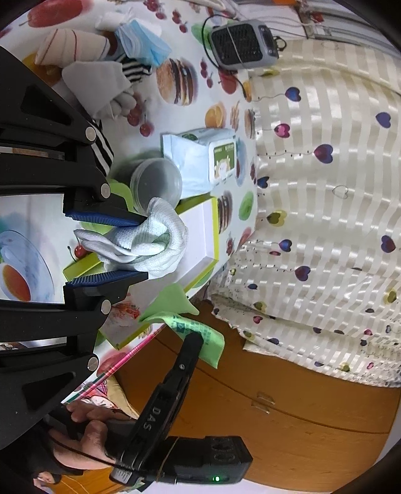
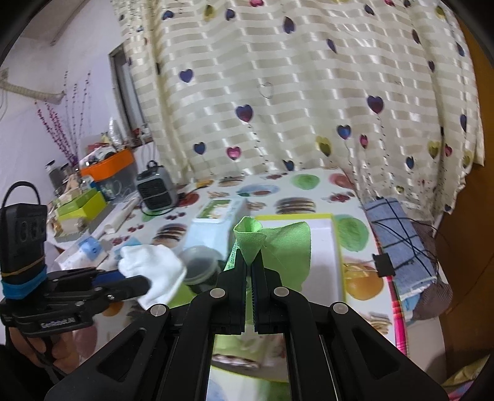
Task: Organize soft objects
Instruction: 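Lower the green sock into the box and open the right gripper, then lower the white sock into the box and open the left gripper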
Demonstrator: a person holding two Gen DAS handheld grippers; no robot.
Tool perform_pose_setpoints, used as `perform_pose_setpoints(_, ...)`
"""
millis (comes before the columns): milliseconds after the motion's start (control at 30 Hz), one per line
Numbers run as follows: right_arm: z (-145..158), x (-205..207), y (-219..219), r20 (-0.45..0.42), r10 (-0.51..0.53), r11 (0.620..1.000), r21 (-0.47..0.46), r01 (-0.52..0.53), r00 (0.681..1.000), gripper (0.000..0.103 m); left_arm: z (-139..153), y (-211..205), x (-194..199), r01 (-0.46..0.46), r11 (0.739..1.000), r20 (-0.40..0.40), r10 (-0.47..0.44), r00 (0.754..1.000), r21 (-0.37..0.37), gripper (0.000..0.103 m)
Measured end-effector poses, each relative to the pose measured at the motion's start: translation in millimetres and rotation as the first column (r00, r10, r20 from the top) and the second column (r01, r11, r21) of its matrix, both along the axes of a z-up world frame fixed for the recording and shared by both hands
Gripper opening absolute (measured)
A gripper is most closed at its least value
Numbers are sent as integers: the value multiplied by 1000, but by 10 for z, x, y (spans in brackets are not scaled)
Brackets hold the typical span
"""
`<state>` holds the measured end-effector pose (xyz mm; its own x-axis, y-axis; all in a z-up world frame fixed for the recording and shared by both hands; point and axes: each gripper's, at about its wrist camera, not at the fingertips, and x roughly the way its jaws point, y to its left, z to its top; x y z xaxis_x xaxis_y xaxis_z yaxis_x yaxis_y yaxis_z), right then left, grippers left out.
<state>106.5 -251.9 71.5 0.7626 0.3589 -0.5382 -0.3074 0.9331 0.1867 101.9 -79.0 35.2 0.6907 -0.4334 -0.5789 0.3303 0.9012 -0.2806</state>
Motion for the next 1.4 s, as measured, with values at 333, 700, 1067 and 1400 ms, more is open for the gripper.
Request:
perform_pose_setpoints(333, -424, 316, -121, -109, -39, 999, -3, 39, 993, 3, -109, -113, 165, 26, 1000, -29, -26, 999, -5, 25)
perform_pose_setpoints(700, -835, 565, -202, -248, -130, 986, -132, 99, 960, 9, -189, -284, 294, 64, 998, -52, -64, 997, -5, 25)
perform_pose_setpoints(1067, -466, 274, -355, -126, -168, 984, -87, 158, 978, 43, -310, -512, 415, 110, 994, -91, -110, 990, -2, 26)
perform_pose_setpoints(1400, -424, 214, -498, -117, -200, 979, -66, 193, 973, 43, -439, -874, 593, 191, 981, -126, -191, 973, -12, 29)
